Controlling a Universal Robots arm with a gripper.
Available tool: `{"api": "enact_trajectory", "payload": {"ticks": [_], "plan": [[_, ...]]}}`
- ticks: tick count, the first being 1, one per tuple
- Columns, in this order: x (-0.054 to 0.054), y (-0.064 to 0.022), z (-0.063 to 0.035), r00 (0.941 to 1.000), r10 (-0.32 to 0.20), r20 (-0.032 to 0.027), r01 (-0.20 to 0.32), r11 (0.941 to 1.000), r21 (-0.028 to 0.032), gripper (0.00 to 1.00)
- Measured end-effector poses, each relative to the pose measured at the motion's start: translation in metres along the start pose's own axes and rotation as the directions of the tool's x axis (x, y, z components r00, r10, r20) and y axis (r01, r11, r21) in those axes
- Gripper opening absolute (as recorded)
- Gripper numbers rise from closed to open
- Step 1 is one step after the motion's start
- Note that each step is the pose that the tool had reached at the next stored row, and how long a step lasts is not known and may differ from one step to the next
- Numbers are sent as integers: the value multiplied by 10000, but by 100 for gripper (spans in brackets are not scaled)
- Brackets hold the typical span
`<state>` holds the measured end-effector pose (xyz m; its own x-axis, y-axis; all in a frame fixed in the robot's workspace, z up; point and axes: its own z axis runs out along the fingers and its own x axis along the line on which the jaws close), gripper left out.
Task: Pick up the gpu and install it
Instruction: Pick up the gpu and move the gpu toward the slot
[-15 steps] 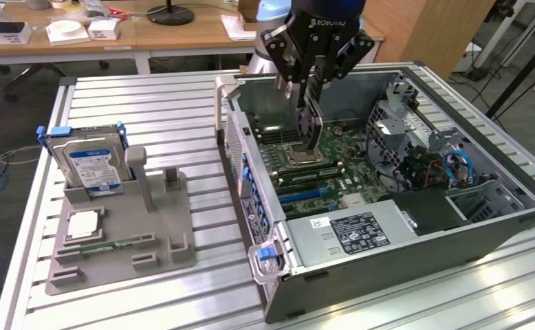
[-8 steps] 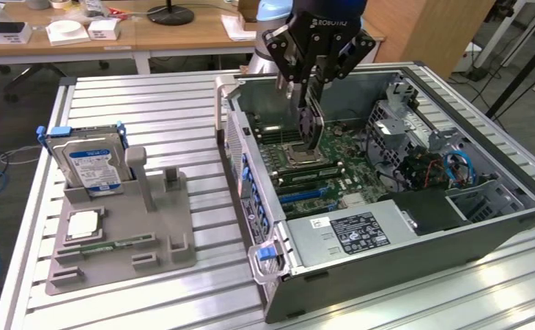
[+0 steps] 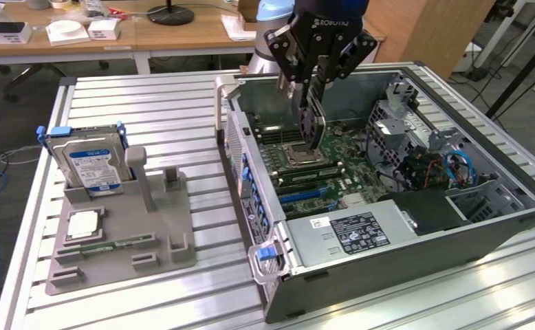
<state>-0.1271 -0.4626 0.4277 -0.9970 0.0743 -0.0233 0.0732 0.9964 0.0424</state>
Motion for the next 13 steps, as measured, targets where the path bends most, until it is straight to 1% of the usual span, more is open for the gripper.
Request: {"api": "enact_trajectory", "payload": {"ticks": [13], "plan": [[-35,3,1,10000,0,-1,0,10000,0,26]]}}
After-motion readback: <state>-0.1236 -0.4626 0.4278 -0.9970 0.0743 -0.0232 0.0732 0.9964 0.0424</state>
